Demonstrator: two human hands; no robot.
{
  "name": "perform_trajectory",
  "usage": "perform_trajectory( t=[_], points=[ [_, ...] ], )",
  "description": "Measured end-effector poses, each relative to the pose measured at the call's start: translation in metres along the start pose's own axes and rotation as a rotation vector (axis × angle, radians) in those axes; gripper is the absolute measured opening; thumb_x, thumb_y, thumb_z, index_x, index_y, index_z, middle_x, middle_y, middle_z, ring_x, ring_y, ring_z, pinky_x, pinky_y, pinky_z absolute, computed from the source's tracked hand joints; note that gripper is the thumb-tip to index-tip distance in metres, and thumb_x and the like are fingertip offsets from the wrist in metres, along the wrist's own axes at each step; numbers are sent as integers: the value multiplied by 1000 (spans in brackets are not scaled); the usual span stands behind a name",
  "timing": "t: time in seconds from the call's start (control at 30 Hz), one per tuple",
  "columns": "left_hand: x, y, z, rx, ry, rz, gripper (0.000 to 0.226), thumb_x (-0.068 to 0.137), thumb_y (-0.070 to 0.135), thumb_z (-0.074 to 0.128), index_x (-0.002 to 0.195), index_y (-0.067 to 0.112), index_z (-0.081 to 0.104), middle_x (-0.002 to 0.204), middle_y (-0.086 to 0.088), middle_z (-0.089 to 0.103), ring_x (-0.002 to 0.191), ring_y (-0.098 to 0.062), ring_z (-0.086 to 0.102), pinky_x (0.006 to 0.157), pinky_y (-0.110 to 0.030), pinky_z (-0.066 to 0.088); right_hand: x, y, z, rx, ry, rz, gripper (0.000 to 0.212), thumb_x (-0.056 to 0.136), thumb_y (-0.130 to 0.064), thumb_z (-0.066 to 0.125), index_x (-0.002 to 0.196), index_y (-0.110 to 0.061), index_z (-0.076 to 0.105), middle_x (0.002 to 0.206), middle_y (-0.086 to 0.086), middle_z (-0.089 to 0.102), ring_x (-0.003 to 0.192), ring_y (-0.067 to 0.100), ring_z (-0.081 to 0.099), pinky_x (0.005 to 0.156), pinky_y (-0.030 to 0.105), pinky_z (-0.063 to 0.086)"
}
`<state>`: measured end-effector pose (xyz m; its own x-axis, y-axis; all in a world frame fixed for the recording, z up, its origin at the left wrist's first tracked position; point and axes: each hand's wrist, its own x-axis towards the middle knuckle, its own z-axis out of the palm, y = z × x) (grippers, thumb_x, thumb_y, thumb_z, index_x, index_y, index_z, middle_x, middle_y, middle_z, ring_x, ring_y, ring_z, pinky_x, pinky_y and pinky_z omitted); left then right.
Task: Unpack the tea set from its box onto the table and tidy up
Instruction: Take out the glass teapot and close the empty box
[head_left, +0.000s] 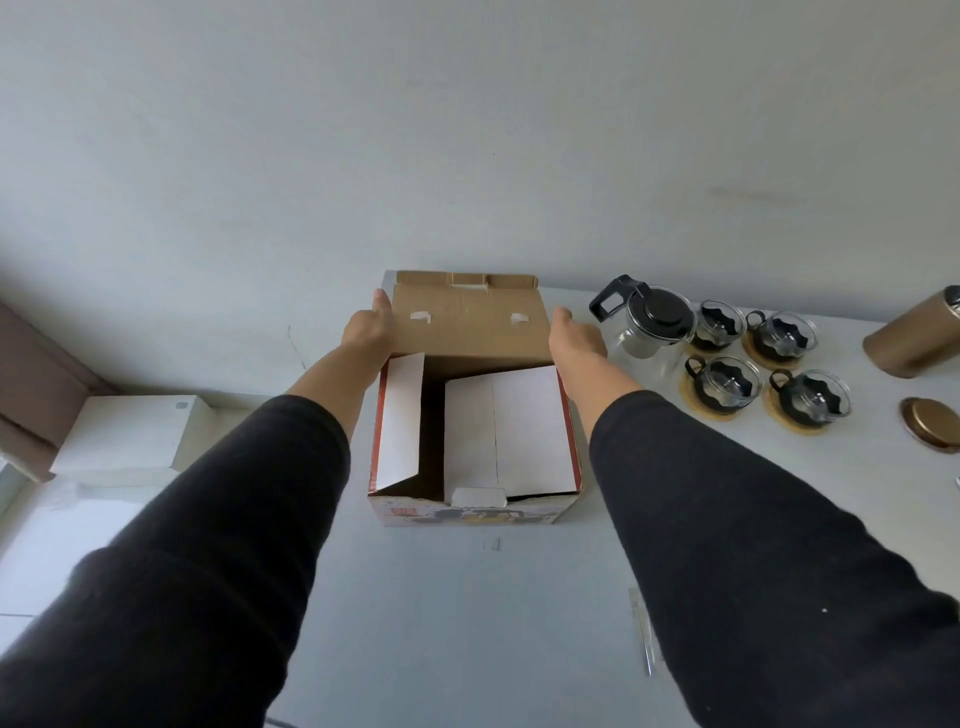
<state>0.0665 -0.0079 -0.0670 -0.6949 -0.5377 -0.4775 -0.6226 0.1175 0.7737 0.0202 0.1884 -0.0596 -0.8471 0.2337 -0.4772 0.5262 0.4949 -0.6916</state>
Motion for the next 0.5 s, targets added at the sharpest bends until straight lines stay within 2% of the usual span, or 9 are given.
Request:
perform_trajectory(
  t=[0.03, 0.1, 0.13, 0.2, 0.3, 0.43, 0.5],
  points=[
    [0, 1, 0, -65, 5, -23, 57, 102, 45, 19, 140, 10, 42, 133, -13, 51, 115, -27, 52, 98, -33, 43, -1, -2, -1, 29, 3, 11, 40, 100, -37, 28, 104, -4, 50, 100, 12, 50, 91, 28, 50, 78, 33, 38],
    [-2, 4, 0, -136, 6, -3, 65, 100, 53, 11, 137, 13, 46, 135, -10, 51, 120, -27, 50, 100, -35, 41, -3, -3, -3, 84, 12, 16, 52, 101, -40, 26, 124, -1, 51, 114, 14, 54, 109, 31, 53, 91, 36, 41],
    [-6, 6, -2, -166, 1, 25, 67, 99, 55, 9, 137, 15, 47, 136, -9, 51, 124, -27, 49, 102, -37, 40, -5, -4, -4, 109, 27, 13, 56, 101, -42, 25, 130, -1, 50, 125, 15, 55, 119, 32, 52, 99, 38, 40],
    [-14, 9, -8, -233, -25, 67, 71, 97, 58, 6, 138, 18, 46, 139, -7, 51, 128, -28, 48, 108, -41, 38, -13, -6, -6, 183, 53, 9, 61, 100, -46, 22, 133, -5, 51, 137, 13, 52, 126, 32, 49, 107, 42, 38],
    [-28, 14, -19, -305, -36, 121, 74, 94, 63, 6, 135, 20, 50, 137, -8, 53, 128, -28, 48, 109, -46, 38, -31, -10, -11, 281, 68, 0, 67, 100, -52, 15, 134, -11, 55, 140, 10, 52, 128, 31, 48, 110, 42, 35],
    [-54, 14, -30, -347, -39, 189, 75, 94, 63, 6, 124, 18, 57, 127, -6, 59, 116, -22, 53, 100, -40, 40, -62, -2, -17, 401, 104, -10, 74, 97, -59, 10, 134, -14, 55, 139, 9, 53, 129, 30, 47, 111, 42, 32],
    [-68, 9, -33, -350, -57, 220, 76, 94, 64, 7, 125, 16, 57, 129, -5, 58, 118, -22, 53, 98, -39, 39, -76, 6, -20, 477, 126, -12, 77, 96, -61, 8, 132, -12, 56, 138, 10, 54, 130, 31, 46, 112, 43, 29]
  ],
)
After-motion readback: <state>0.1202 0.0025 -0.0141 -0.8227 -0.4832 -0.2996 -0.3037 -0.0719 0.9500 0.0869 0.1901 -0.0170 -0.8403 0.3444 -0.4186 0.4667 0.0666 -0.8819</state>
